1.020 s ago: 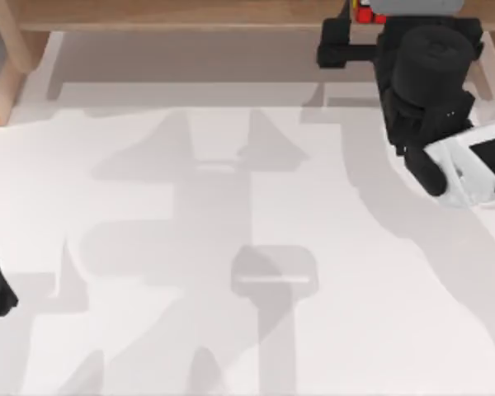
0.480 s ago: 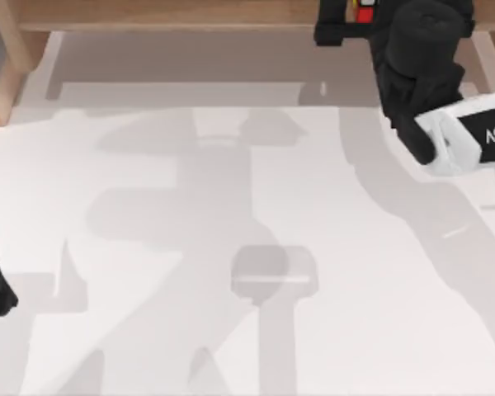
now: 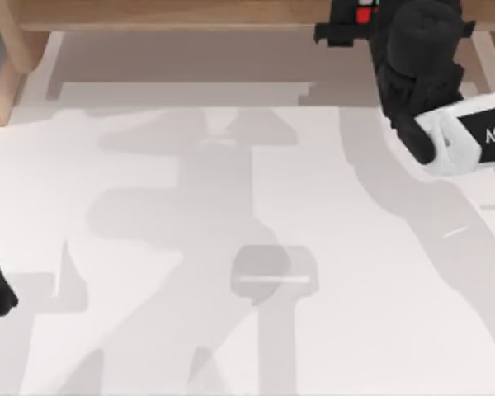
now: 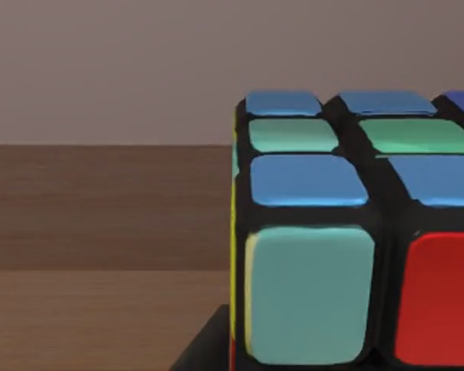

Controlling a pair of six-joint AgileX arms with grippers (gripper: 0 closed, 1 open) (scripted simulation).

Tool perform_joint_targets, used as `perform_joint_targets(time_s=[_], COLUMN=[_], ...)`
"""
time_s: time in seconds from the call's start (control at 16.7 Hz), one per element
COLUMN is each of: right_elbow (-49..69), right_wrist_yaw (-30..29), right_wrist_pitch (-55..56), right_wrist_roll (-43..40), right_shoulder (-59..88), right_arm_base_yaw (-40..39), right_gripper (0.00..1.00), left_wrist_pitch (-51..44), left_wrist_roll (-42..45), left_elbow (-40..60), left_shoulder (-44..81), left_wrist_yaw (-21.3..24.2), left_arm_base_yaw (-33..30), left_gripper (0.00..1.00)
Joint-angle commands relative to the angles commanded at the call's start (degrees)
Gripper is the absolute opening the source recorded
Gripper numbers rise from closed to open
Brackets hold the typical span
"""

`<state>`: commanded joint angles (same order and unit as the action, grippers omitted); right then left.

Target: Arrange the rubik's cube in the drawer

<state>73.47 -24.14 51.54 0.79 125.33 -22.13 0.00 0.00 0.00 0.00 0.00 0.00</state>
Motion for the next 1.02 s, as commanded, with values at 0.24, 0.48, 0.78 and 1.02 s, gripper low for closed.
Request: perform_joint_targets(time_s=[0.24, 0.48, 0.78, 1.02], right_elbow=[0.0, 0.0, 0.0, -0.9], right_wrist_yaw=[0.0, 0.0, 0.0, -0.1], right_wrist_pitch=[0.0, 0.0, 0.0, -0.4], right_wrist_roll=[0.0, 0.0, 0.0, 0.1], right_shoulder=[0.0, 0.0, 0.0, -1.1], right_arm_base_yaw=[0.0, 0.0, 0.0, -0.4], right_gripper=[0.17, 0.0, 0.0, 0.0], left_wrist_pitch=[0.0, 0.0, 0.0, 0.0], left_wrist_roll=[0.0, 0.0, 0.0, 0.0], left_elbow=[0.0, 0.0, 0.0, 0.0], left_shoulder=[0.0, 0.0, 0.0, 0.0], left_wrist_yaw=[0.0, 0.0, 0.0, 0.0], left_arm_base_yaw=[0.0, 0.0, 0.0, 0.0], left_gripper=[1.0, 1.0, 1.0, 1.0])
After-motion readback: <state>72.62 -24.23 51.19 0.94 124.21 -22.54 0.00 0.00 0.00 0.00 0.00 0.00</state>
